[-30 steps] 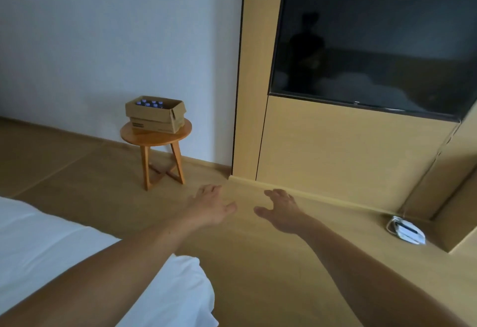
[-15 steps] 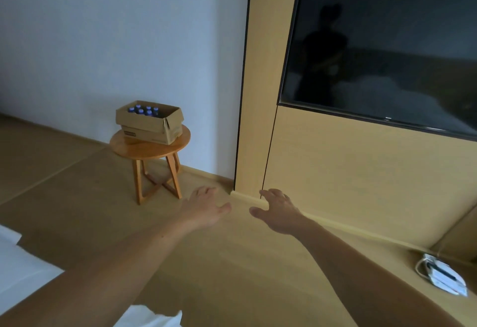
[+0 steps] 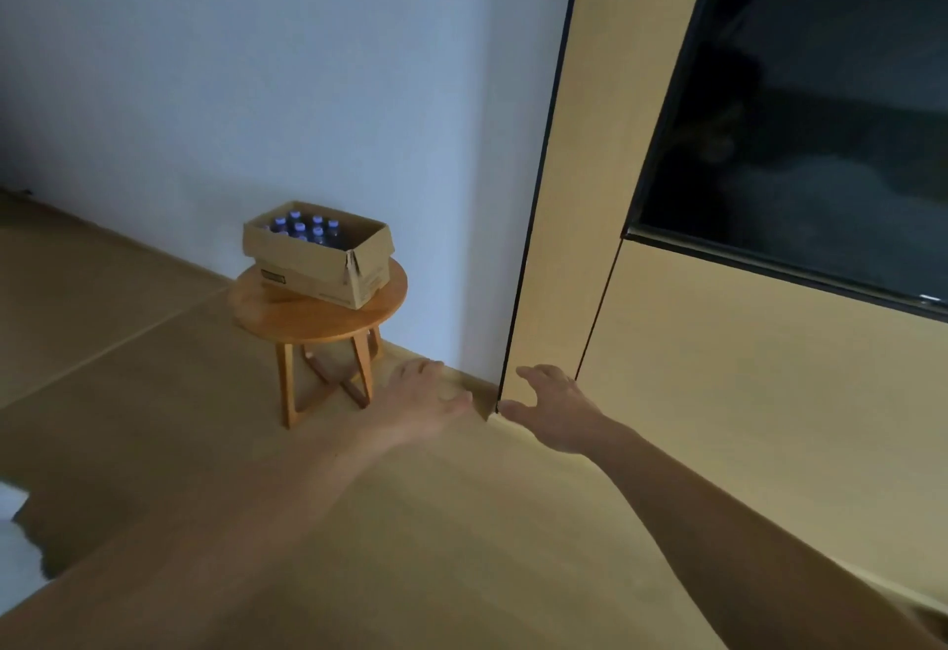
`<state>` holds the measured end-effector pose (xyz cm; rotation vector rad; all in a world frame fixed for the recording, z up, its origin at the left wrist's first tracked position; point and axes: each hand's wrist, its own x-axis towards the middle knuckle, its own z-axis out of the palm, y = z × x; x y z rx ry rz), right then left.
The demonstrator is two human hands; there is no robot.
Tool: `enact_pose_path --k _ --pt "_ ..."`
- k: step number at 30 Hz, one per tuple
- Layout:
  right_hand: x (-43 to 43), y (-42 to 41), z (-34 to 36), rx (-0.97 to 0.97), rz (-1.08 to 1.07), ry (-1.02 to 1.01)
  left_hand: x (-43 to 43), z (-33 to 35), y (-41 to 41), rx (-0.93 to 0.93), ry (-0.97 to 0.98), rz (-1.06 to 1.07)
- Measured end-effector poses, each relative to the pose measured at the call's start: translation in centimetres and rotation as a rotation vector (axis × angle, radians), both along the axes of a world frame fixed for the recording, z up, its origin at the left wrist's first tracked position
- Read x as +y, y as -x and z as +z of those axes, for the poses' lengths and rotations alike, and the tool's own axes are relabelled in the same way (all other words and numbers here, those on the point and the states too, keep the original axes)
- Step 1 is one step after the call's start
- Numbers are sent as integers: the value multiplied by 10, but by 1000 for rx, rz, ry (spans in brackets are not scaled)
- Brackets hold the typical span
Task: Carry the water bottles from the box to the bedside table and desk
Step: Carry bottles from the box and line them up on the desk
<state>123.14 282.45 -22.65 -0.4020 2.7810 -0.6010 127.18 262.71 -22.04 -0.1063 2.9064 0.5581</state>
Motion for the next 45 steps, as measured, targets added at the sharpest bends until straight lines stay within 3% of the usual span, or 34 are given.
enact_pose_path --k 8,19,27,35,45 --pt "-49 151 -18 -32 138 52 -40 -15 131 -66 33 119" --pt "-122 336 5 4 313 68 -101 -3 283 2 6 320" --pt "-232 443 2 1 395 53 -203 -23 382 16 -4 430" --pt "-349 546 -2 -14 399 -1 -316 -25 488 -3 18 411" --pt "-457 645 -27 -36 470 -42 -417 -46 565 -2 -43 517"
